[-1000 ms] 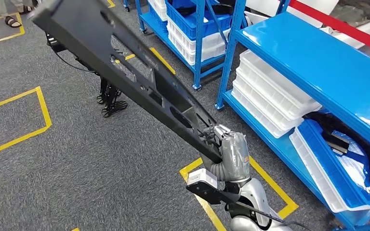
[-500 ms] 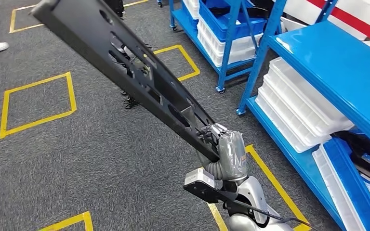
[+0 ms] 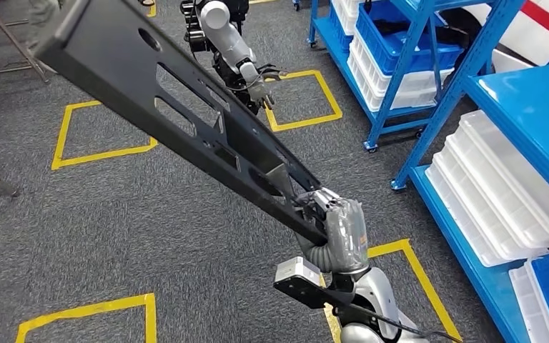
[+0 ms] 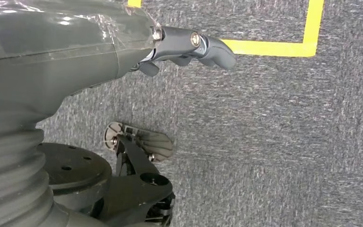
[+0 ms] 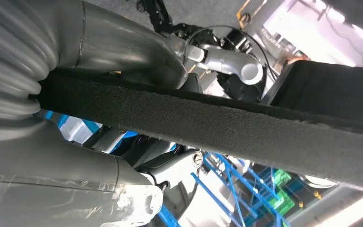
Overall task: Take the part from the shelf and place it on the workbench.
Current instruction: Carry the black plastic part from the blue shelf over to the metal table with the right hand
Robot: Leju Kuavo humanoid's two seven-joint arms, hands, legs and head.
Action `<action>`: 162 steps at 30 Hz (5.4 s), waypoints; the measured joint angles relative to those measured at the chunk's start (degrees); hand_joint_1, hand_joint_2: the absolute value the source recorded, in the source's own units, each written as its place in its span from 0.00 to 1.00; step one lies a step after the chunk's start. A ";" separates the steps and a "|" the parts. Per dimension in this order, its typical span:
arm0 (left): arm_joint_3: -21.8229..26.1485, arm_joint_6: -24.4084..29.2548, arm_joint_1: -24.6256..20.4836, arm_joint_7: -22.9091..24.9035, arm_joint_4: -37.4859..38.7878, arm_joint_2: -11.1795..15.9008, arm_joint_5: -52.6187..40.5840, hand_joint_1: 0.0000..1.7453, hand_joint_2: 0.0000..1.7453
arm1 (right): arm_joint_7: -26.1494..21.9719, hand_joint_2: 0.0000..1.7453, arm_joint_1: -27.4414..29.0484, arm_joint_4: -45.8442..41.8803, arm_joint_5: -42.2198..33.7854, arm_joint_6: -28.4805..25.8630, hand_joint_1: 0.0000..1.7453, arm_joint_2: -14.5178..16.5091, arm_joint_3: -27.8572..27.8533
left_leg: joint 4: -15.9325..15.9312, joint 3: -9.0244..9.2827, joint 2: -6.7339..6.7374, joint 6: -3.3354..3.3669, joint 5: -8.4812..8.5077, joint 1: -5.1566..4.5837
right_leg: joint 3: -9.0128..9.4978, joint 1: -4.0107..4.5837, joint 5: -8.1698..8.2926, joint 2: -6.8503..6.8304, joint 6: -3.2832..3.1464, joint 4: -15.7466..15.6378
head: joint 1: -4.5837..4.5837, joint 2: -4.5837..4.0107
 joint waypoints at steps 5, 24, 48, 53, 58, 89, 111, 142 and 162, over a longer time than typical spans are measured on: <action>-0.01 -0.03 -0.12 0.05 0.02 0.43 0.00 0.00 1.00 | -0.35 1.00 0.01 -0.02 -0.41 0.01 1.00 0.42 0.00 | 5.89 -2.68 3.67 -1.42 -3.16 0.00 | 0.64 -0.05 0.19 -2.79 -1.42 -0.60 | -0.65 0.00; 0.02 0.43 0.32 0.40 0.02 0.40 -0.01 0.00 1.00 | -2.03 1.00 -1.02 0.31 -2.86 0.01 1.00 0.79 0.00 | -1.79 0.55 4.66 1.89 1.16 -0.49 | -5.14 0.24 -7.01 -3.16 0.39 13.51 | -0.19 0.00; 0.02 0.51 0.87 -0.03 0.02 0.50 1.22 0.00 1.00 | -2.14 1.00 -2.01 1.01 -3.19 0.01 1.00 1.09 0.07 | -0.45 -0.29 6.64 0.56 0.60 -0.91 | 1.19 0.23 -0.56 -5.84 -0.19 -0.46 | -0.77 0.00; 0.02 0.51 0.68 -0.07 0.02 0.51 0.75 0.00 1.00 | -2.02 1.00 -1.86 1.02 -2.83 0.01 1.00 1.10 0.08 | -1.87 0.79 5.58 1.87 1.00 -0.59 | -4.59 0.38 -6.71 -3.35 0.01 11.64 | -0.54 0.00; 0.02 0.47 0.70 0.08 0.03 0.50 0.53 0.00 1.00 | -1.97 1.00 -1.53 1.06 -2.57 0.01 1.00 1.07 0.09 | -0.77 0.84 3.50 1.52 0.17 -0.58 | -2.73 0.29 -0.29 -2.23 0.02 4.64 | -0.33 0.00; 0.02 0.44 0.70 0.16 0.02 0.56 0.46 0.00 1.00 | -1.61 1.00 -1.86 1.55 -2.63 0.01 1.00 1.10 0.13 | -0.98 1.19 2.75 1.58 0.22 -0.59 | -2.04 0.30 0.83 -1.54 0.06 2.92 | -0.70 0.00; 0.02 0.48 1.00 0.19 0.02 0.65 1.01 0.00 1.00 | -1.37 1.00 -3.14 1.85 -3.32 0.01 1.00 1.10 0.78 | -1.69 0.70 6.80 1.15 0.97 -0.41 | 1.12 0.29 -1.42 -7.12 0.29 0.77 | -1.21 0.00; 0.04 0.61 0.85 0.18 0.02 0.71 0.42 0.00 1.00 | -2.03 1.00 -3.64 2.58 -1.05 0.02 1.00 1.14 1.37 | -1.75 0.47 7.03 1.68 1.57 -0.54 | 1.31 0.54 -2.74 -6.16 0.14 2.20 | -1.21 0.00; 0.02 0.61 0.79 0.51 0.02 0.71 -0.02 0.00 1.00 | -1.11 1.00 -4.03 2.60 -0.60 0.01 1.00 0.95 2.16 | 15.37 -8.18 5.79 -1.46 -5.22 0.20 | 0.95 0.29 0.64 -5.48 -1.45 -0.90 | -1.51 0.00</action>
